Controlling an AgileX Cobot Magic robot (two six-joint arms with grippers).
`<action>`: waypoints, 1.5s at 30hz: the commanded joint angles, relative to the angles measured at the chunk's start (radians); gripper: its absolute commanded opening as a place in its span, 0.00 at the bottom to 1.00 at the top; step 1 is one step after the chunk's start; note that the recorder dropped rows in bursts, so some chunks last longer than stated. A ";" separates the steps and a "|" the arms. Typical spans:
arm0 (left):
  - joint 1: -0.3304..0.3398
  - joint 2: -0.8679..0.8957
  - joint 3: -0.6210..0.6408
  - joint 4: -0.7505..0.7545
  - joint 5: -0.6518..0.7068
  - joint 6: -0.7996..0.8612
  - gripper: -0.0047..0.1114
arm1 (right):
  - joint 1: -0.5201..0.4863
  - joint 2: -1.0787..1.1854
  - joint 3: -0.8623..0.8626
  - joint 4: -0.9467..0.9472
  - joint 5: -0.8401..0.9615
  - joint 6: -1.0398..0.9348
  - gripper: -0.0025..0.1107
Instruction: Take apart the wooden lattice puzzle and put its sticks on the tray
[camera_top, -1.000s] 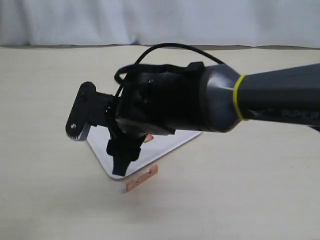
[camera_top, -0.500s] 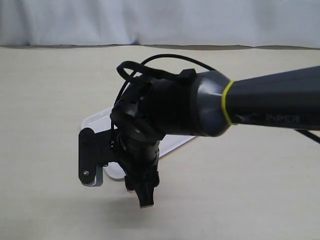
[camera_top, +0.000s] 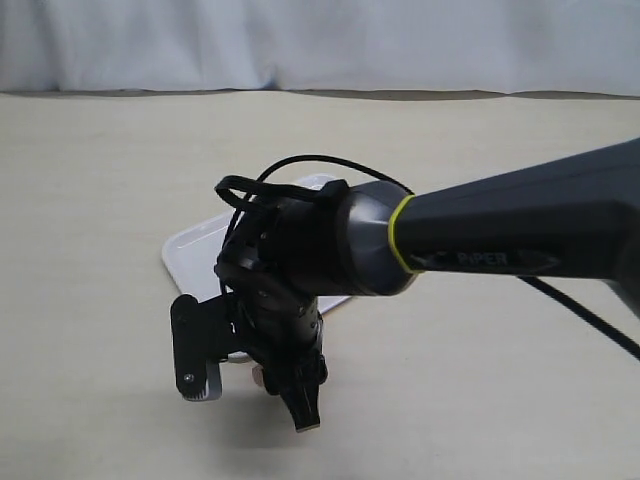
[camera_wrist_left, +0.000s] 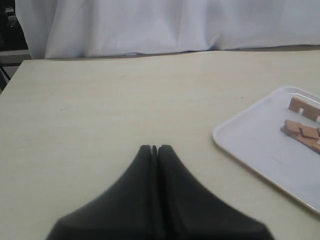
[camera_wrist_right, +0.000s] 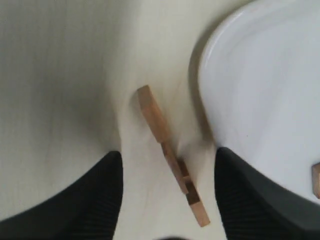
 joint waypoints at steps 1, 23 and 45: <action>-0.001 -0.003 0.002 0.001 -0.011 0.005 0.04 | -0.003 0.007 0.001 -0.013 -0.003 -0.012 0.31; -0.001 -0.003 0.002 0.001 -0.011 0.005 0.04 | -0.132 0.026 -0.001 -0.633 -0.386 1.335 0.18; -0.001 -0.003 0.002 0.001 -0.011 0.005 0.04 | -0.103 -0.181 -0.043 -0.151 0.040 0.919 0.09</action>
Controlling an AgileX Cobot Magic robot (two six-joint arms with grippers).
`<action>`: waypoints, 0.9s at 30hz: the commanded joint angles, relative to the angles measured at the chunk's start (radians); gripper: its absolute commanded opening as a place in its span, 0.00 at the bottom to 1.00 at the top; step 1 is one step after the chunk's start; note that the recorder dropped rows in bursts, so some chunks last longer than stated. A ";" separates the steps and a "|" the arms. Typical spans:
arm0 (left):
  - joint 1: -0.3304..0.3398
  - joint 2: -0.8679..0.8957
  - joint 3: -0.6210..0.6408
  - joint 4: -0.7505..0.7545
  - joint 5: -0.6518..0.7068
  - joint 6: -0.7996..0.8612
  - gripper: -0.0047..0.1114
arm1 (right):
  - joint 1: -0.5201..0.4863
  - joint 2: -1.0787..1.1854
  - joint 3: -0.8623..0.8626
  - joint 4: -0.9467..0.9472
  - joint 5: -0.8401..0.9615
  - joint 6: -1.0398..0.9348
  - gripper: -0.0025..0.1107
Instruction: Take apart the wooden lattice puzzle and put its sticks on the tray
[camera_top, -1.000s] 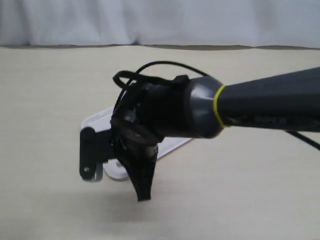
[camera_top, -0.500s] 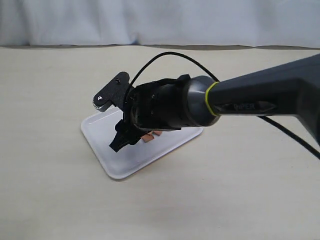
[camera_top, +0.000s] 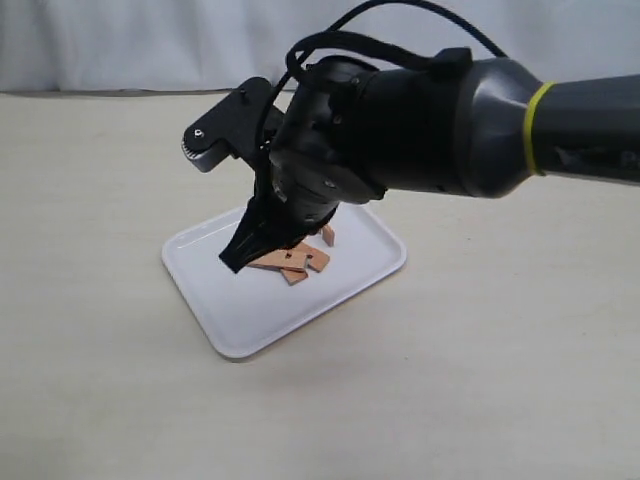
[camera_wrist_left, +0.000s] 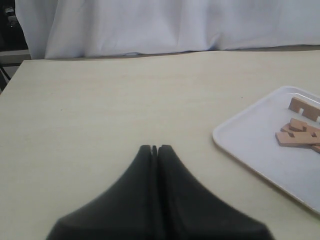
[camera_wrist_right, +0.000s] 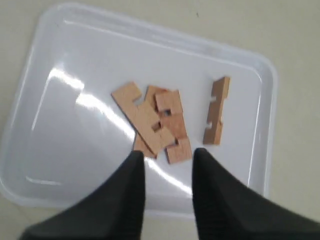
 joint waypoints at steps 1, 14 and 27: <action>-0.001 -0.003 0.002 0.001 -0.011 0.005 0.04 | 0.001 0.000 0.023 0.187 0.149 -0.194 0.06; -0.001 -0.003 0.002 0.001 -0.011 0.005 0.04 | -0.172 -0.134 0.173 0.468 0.194 -0.366 0.06; -0.001 -0.003 0.002 0.001 -0.011 0.005 0.04 | -0.627 -0.604 0.539 0.475 0.051 -0.306 0.06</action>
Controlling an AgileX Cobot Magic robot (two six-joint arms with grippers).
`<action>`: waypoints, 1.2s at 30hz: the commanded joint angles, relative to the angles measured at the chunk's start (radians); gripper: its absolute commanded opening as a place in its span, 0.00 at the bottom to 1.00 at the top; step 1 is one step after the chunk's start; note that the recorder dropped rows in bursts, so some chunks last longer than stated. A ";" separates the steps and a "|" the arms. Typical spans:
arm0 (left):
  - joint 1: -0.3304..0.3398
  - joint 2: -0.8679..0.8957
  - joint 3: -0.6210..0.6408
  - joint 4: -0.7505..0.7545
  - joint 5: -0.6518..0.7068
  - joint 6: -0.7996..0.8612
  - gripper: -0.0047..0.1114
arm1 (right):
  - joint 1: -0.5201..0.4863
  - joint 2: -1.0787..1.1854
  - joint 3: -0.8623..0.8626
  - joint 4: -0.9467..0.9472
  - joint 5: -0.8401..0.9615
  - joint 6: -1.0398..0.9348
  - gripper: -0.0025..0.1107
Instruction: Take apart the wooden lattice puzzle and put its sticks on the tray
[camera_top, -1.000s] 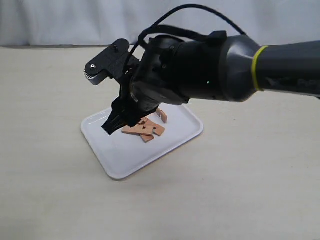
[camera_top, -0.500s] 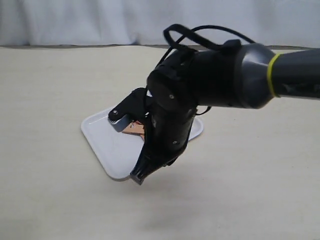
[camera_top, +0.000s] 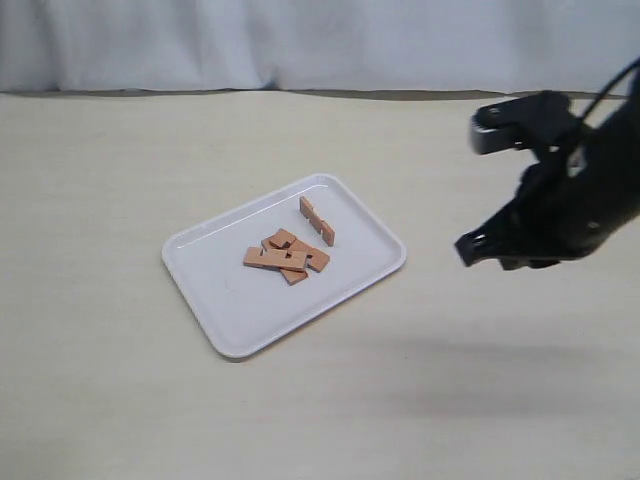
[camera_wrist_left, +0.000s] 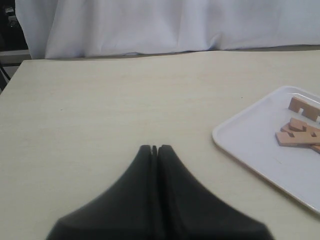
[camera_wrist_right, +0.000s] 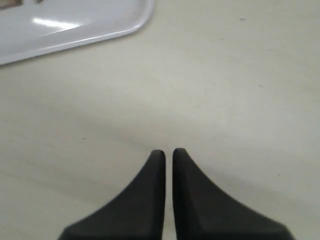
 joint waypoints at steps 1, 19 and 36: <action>-0.001 -0.003 0.002 0.001 -0.011 0.005 0.04 | -0.152 -0.182 0.114 0.000 -0.067 0.038 0.06; -0.001 -0.003 0.002 0.001 -0.011 0.005 0.04 | -0.277 -0.937 0.487 -0.019 -0.459 0.054 0.06; -0.001 -0.003 0.002 0.001 -0.011 0.005 0.04 | -0.277 -1.417 0.565 -0.005 -0.573 0.063 0.06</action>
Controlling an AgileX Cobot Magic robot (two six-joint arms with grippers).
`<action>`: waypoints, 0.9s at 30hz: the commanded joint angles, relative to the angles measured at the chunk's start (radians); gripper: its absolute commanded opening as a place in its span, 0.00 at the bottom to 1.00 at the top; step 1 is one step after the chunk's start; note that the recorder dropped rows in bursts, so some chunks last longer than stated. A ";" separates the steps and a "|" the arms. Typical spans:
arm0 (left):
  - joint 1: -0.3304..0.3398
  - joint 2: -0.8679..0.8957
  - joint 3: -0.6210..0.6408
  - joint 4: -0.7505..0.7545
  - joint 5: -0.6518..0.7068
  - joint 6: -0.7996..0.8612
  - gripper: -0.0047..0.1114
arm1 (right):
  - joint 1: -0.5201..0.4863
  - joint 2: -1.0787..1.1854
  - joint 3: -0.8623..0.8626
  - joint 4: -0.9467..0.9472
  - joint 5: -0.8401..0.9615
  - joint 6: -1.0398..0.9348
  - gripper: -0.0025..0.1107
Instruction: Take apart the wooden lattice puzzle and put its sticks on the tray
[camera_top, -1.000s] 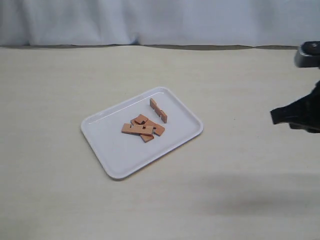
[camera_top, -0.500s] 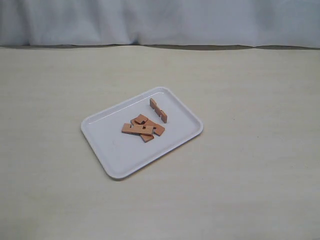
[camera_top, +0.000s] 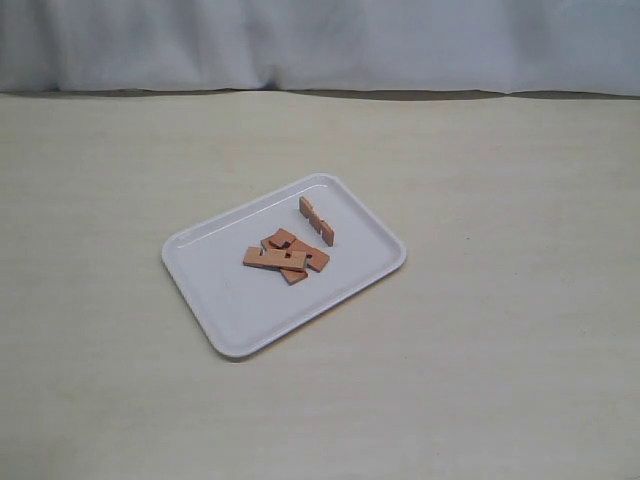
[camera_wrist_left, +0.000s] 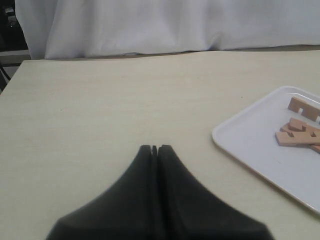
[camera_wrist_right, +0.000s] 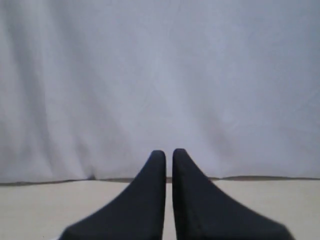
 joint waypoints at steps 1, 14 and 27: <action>-0.001 -0.003 0.002 0.001 -0.011 0.005 0.04 | -0.003 -0.067 0.006 0.006 -0.028 0.005 0.06; -0.001 -0.003 0.002 0.001 -0.011 0.005 0.04 | -0.003 -0.067 0.042 0.037 -0.056 0.008 0.06; -0.001 -0.003 0.002 0.001 -0.011 0.005 0.04 | -0.003 -0.067 0.350 0.037 -0.222 0.008 0.06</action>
